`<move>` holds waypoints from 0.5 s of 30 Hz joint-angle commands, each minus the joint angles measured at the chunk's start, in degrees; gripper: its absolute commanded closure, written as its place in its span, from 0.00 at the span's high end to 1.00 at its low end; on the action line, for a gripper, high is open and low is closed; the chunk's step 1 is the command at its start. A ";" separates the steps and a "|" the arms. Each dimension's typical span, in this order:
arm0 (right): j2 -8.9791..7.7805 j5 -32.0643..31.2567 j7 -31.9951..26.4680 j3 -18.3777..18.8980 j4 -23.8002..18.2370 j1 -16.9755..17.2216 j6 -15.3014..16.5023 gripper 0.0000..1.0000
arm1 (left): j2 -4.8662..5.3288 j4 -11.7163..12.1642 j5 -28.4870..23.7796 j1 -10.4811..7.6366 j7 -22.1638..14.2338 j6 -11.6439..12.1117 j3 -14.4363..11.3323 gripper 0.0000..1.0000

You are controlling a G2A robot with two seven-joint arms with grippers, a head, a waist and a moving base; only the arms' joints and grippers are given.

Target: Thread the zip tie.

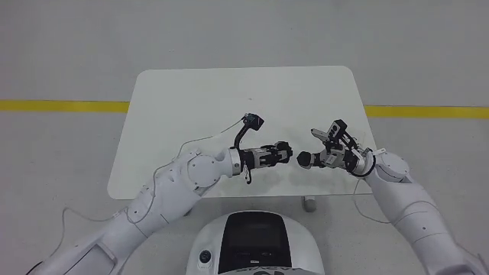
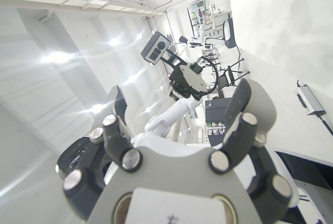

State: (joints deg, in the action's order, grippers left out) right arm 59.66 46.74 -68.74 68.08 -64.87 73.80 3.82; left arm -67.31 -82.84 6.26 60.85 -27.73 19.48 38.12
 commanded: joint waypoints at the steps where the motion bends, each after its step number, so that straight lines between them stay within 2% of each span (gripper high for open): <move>1: -0.15 -1.32 4.28 0.75 -1.41 0.40 -0.01 1.00 | 0.00 0.00 0.00 0.00 0.00 0.00 0.00 0.00; 4: -0.82 -3.08 9.22 3.49 -5.93 2.48 -1.16 1.00 | 0.00 0.00 0.00 0.00 0.00 0.00 0.00 0.00; 7: -1.85 -7.44 15.35 6.90 -12.30 5.37 -5.06 1.00 | 0.00 0.00 0.00 0.00 0.00 0.00 0.00 0.00; 11: -3.11 -15.34 23.50 10.65 -22.71 8.71 -14.23 1.00 | 0.00 0.00 0.00 0.00 0.00 0.00 0.00 0.00; 14: -3.86 -20.10 28.52 13.28 -30.18 10.26 -23.29 1.00 | 0.00 0.00 0.00 0.00 0.00 0.00 0.00 0.00; 15: -4.07 -21.75 29.92 13.61 -31.58 10.80 -23.30 1.00 | 0.00 0.00 0.00 0.00 0.00 0.00 0.00 0.00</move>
State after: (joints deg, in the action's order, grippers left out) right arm 55.75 26.45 -40.14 81.35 -94.80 84.25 -18.64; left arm -67.31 -82.84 6.26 60.85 -27.73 19.48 38.12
